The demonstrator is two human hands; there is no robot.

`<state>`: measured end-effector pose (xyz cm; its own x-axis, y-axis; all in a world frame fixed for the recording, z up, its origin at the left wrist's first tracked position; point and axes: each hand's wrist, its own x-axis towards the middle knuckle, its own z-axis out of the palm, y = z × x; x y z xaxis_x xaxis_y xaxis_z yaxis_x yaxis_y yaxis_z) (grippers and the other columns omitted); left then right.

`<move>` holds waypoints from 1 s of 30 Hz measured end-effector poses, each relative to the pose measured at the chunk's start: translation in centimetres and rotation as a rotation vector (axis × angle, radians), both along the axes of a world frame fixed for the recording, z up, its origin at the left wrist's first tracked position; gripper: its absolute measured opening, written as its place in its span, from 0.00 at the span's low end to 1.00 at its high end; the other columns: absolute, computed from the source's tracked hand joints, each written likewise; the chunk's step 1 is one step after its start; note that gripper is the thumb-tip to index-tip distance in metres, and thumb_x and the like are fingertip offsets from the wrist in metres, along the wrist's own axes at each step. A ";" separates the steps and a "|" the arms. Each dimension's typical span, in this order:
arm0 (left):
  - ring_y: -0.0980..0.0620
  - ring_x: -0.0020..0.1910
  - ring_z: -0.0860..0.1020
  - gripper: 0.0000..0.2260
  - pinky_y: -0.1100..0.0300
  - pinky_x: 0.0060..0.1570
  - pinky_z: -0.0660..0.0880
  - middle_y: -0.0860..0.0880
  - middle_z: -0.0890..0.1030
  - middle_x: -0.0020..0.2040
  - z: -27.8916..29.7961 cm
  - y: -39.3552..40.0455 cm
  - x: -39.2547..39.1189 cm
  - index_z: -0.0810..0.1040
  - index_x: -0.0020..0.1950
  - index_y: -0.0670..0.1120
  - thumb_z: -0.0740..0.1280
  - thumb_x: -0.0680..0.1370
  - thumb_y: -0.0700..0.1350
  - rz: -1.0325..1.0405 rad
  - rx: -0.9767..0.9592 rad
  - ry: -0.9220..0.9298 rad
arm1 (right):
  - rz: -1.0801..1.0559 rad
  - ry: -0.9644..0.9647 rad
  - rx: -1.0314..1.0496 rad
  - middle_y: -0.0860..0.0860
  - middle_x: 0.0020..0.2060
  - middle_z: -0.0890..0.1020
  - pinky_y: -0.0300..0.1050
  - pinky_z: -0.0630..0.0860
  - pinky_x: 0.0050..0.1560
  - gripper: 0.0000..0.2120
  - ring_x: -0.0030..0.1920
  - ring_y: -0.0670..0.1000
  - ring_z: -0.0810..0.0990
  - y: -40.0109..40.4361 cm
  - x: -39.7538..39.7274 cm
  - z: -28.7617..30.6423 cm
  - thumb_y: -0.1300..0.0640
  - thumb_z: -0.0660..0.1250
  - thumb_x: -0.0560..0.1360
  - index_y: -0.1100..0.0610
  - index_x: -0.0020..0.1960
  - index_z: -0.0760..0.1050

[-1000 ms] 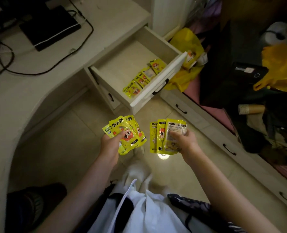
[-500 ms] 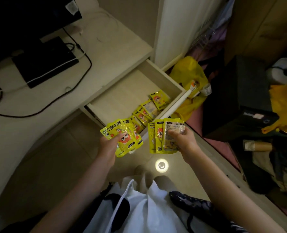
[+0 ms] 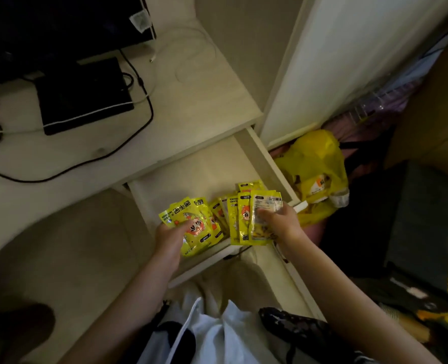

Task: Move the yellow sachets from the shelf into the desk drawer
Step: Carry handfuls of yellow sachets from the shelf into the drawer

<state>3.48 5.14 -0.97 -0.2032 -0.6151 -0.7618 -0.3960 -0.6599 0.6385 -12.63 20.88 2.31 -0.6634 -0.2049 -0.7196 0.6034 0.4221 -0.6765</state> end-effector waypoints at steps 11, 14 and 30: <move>0.49 0.51 0.77 0.18 0.57 0.48 0.67 0.46 0.81 0.53 -3.6 0.1 -6.3 0.77 0.59 0.44 0.75 0.71 0.43 0.213 0.006 -0.080 | 0.346 -0.042 0.095 0.55 0.49 0.82 0.46 0.77 0.45 0.09 0.51 0.55 0.80 -6.0 -9.6 -2.7 0.61 0.67 0.74 0.56 0.54 0.76; 0.53 0.45 0.77 0.17 0.62 0.40 0.67 0.48 0.80 0.48 -4.7 -1.1 -7.7 0.76 0.58 0.44 0.74 0.72 0.42 0.205 -0.009 -0.088 | 0.406 -0.043 0.135 0.56 0.47 0.82 0.53 0.79 0.51 0.05 0.50 0.56 0.81 -8.1 -10.4 -3.9 0.63 0.66 0.73 0.54 0.46 0.76; 0.49 0.51 0.72 0.23 0.54 0.51 0.70 0.46 0.76 0.56 -12.8 -7.9 -12.7 0.70 0.64 0.41 0.74 0.72 0.39 0.223 0.187 -0.096 | 0.546 -0.028 0.319 0.59 0.49 0.83 0.50 0.79 0.53 0.10 0.51 0.57 0.82 -15.2 -13.9 -13.5 0.61 0.72 0.70 0.62 0.52 0.80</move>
<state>-9.19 -2.75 -13.72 -0.0007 -0.4834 -0.8754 -0.2807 -0.8401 0.4641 -26.50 5.65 -11.14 -0.5043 -0.2808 -0.8166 0.2595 0.8527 -0.4534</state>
